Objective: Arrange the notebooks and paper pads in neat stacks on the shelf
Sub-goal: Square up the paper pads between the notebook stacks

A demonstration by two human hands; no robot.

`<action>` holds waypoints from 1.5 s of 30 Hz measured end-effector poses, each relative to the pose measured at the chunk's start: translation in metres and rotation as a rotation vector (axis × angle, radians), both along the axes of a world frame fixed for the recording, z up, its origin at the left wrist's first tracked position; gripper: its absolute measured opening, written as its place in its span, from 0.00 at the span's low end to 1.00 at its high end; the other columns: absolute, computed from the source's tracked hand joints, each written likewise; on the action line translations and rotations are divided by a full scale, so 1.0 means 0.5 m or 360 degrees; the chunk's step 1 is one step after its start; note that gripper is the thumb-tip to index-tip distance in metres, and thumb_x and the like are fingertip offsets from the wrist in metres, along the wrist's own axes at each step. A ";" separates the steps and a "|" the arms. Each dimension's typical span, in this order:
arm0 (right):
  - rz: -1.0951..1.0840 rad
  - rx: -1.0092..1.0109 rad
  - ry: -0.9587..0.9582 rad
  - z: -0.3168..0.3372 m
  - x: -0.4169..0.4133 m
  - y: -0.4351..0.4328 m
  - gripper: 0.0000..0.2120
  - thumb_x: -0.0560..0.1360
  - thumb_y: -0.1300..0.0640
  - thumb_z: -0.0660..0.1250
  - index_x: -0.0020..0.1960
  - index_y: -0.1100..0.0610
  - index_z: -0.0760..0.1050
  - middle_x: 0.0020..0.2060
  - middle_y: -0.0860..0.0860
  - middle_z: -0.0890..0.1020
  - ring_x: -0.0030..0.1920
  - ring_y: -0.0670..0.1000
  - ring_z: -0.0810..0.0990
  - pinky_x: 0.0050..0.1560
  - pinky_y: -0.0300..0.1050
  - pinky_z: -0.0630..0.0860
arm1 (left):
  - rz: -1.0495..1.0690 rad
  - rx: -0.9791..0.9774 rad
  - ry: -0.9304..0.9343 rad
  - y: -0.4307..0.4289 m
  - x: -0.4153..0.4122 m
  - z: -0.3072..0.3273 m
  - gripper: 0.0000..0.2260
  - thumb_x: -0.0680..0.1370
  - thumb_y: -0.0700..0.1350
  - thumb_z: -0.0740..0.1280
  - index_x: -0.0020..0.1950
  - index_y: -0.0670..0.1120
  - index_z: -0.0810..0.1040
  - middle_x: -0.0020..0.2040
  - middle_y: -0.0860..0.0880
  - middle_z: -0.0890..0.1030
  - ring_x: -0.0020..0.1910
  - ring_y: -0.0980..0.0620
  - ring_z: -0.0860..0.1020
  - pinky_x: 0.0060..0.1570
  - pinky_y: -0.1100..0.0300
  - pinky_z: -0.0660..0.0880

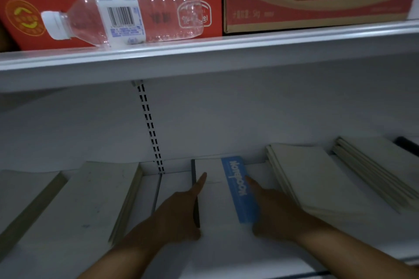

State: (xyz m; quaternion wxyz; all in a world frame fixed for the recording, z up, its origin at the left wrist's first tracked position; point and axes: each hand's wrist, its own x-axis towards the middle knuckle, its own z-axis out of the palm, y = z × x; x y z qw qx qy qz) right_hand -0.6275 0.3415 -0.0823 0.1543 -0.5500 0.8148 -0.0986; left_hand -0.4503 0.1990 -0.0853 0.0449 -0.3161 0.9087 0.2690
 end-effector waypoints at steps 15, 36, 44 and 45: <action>-0.0025 0.0276 -0.0323 -0.008 -0.025 -0.057 0.55 0.63 0.56 0.78 0.77 0.46 0.44 0.73 0.54 0.62 0.69 0.55 0.66 0.58 0.40 0.70 | 0.0346 0.0382 0.0173 0.022 -0.020 0.010 0.56 0.68 0.34 0.71 0.73 0.59 0.29 0.67 0.49 0.72 0.53 0.54 0.75 0.48 0.65 0.74; 0.0232 0.0076 -0.0245 -0.027 0.062 -0.109 0.46 0.64 0.52 0.75 0.75 0.44 0.53 0.69 0.50 0.65 0.68 0.52 0.62 0.67 0.39 0.63 | 0.0403 -0.0148 0.0040 -0.001 0.090 -0.003 0.49 0.70 0.36 0.65 0.73 0.61 0.30 0.36 0.55 0.72 0.36 0.56 0.75 0.36 0.66 0.73; 0.0172 0.0145 -0.0249 -0.006 0.084 -0.116 0.47 0.65 0.50 0.75 0.75 0.43 0.50 0.71 0.49 0.63 0.69 0.52 0.61 0.67 0.39 0.62 | 0.0370 -0.0124 0.0006 -0.029 0.100 -0.009 0.50 0.72 0.39 0.67 0.63 0.63 0.24 0.37 0.56 0.75 0.35 0.57 0.75 0.43 0.64 0.77; 0.0130 0.0162 -0.0263 -0.001 0.090 -0.109 0.47 0.66 0.51 0.75 0.76 0.44 0.49 0.71 0.50 0.62 0.70 0.52 0.61 0.67 0.39 0.62 | 0.0365 -0.0088 -0.0034 -0.034 0.099 -0.020 0.51 0.72 0.41 0.68 0.62 0.63 0.23 0.38 0.56 0.76 0.35 0.58 0.74 0.45 0.64 0.77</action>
